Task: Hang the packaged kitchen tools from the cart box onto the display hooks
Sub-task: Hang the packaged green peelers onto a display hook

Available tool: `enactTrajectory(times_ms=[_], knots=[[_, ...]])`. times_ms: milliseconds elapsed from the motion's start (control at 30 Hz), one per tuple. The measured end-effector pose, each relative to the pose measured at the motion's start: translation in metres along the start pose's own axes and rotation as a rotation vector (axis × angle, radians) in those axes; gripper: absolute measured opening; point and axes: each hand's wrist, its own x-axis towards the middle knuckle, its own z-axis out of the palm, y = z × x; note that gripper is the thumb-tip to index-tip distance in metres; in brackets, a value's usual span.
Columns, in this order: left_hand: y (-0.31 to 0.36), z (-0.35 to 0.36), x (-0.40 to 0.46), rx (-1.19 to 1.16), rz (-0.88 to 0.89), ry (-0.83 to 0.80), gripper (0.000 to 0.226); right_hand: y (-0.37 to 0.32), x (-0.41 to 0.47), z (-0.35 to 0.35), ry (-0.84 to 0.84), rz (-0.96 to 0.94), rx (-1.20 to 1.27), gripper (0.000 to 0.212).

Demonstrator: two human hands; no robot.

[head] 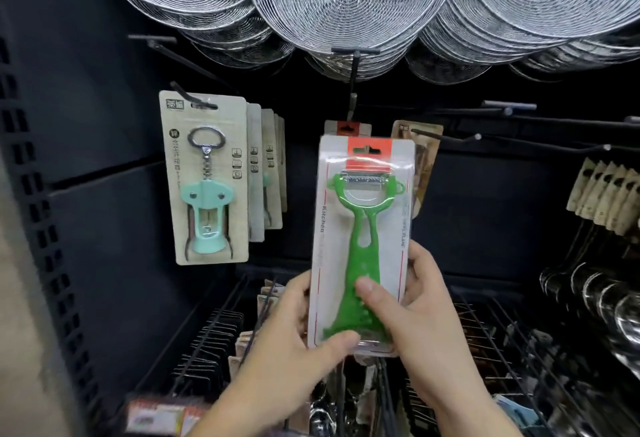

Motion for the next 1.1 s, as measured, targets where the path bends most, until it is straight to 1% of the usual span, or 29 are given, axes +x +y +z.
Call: enactTrajectory(times_ms=[100,233,467,567,700,833,967,1033,1100], knots=[[0.004,-0.004,0.0,0.001,0.039,0.064,0.064,-0.007,0.001,0.005,-0.053,-0.066,-0.106,0.057],[0.01,-0.013,0.002,0.011,0.092,0.097,0.064,-0.017,0.002,0.007,-0.138,-0.152,-0.256,0.074],[0.025,-0.017,0.007,0.045,0.178,0.067,0.06,-0.023,0.01,0.008,-0.136,-0.218,-0.264,0.08],[0.026,-0.016,0.01,0.038,0.203,0.066,0.061,-0.027,0.012,0.007,-0.128,-0.238,-0.261,0.074],[0.024,-0.014,0.01,0.014,0.201,0.055,0.061,-0.027,0.01,0.006,-0.123,-0.241,-0.25,0.071],[0.022,-0.01,0.007,0.002,0.169,0.048,0.059,-0.021,0.008,0.006,-0.067,-0.201,-0.252,0.07],[0.021,-0.007,0.015,0.018,0.13,0.122,0.061,-0.016,0.014,0.009,0.059,-0.142,-0.259,0.077],[0.021,-0.006,0.025,0.018,0.101,0.171,0.057,-0.013,0.025,0.011,0.134,-0.125,-0.293,0.064],[0.019,-0.006,0.039,0.035,0.083,0.203,0.053,-0.007,0.038,0.012,0.174,-0.123,-0.326,0.053]])
